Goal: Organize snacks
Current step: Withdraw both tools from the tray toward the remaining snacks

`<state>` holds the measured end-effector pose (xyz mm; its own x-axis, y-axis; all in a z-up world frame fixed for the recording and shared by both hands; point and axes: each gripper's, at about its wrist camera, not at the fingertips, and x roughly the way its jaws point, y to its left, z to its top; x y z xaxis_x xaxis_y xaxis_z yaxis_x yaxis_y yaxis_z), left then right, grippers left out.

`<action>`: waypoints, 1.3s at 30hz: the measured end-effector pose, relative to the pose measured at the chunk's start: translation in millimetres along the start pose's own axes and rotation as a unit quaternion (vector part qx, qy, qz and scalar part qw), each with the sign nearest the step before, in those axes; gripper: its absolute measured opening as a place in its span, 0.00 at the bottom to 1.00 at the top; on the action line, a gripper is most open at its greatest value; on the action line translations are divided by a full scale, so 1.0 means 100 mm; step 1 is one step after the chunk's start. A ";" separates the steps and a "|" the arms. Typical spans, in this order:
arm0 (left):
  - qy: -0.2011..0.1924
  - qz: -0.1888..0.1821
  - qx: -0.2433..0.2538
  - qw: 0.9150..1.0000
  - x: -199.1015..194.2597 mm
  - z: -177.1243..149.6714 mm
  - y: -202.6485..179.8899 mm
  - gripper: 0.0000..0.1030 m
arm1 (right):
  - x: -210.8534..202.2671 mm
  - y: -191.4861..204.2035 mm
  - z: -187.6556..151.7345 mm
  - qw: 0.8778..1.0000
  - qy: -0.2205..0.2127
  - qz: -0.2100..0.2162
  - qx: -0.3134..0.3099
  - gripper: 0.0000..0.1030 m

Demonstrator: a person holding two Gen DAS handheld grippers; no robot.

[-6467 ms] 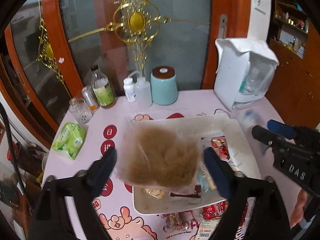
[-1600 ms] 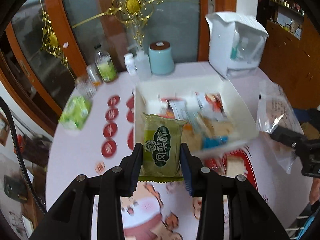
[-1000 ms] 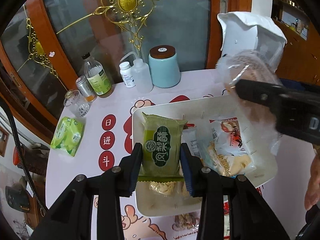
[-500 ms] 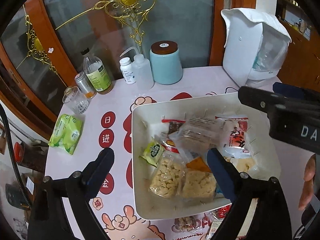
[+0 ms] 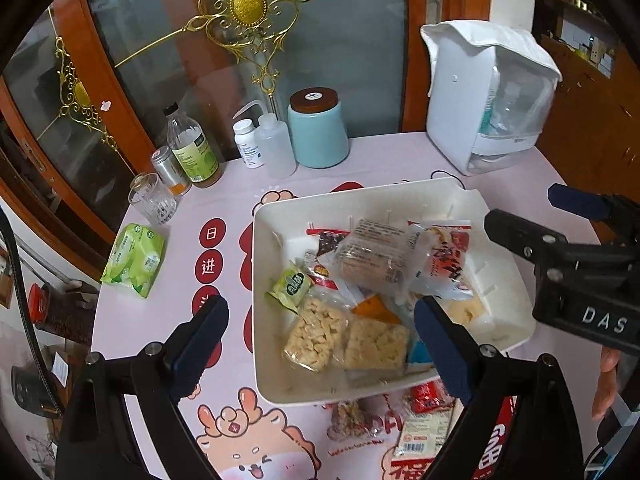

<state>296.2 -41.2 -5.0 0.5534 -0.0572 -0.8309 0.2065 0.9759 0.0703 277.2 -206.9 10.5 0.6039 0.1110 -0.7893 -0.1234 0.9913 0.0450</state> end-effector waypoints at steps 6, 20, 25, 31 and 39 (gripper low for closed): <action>-0.007 -0.011 0.006 1.000 -0.26 -0.18 -0.13 0.91 | -0.29 -0.05 -0.26 1.000 -0.006 0.007 -0.004 0.85; 0.000 -0.026 0.017 1.000 -0.60 -0.93 -0.41 0.91 | -0.36 -0.12 -1.17 0.999 0.046 0.012 0.002 0.85; 0.037 -0.041 0.011 0.998 -0.38 -1.30 -0.52 0.91 | -0.11 -0.20 -1.51 0.995 0.095 0.017 0.034 0.85; 0.080 -0.049 0.007 0.996 0.04 -1.71 -0.66 0.91 | 0.17 -0.27 -1.91 0.988 0.132 0.018 0.076 0.85; 0.132 -0.052 -0.006 0.990 0.58 -1.97 -0.68 0.91 | 0.53 -0.22 -2.13 0.980 0.174 0.001 0.092 0.84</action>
<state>155.0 -69.7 -166.6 0.2991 -0.1019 -0.9488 0.2416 0.9700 -0.0281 144.5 -238.0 -162.9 0.2947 0.1146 -0.9487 0.0398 0.9904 0.1320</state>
